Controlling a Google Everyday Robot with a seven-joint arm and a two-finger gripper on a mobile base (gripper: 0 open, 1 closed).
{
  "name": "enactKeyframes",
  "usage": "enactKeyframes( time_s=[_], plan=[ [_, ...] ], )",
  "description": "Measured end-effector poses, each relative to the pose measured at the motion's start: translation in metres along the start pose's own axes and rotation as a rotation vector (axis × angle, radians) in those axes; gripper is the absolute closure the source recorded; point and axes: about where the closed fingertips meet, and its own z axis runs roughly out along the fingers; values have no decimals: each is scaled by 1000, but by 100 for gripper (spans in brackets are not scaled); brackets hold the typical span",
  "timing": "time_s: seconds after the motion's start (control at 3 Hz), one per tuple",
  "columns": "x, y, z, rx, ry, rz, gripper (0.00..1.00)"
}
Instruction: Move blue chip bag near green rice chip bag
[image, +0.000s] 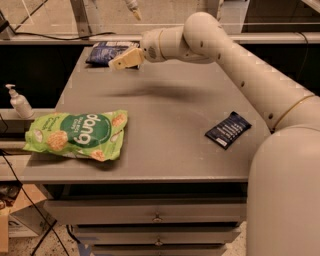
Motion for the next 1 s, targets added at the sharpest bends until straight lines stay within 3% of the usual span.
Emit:
enactKeyframes(
  time_s=[0.67,1.0],
  plan=[
    [16,-37,41,103,-67,59,0],
    [21,-48,54,142,-70,62,0]
  ],
)
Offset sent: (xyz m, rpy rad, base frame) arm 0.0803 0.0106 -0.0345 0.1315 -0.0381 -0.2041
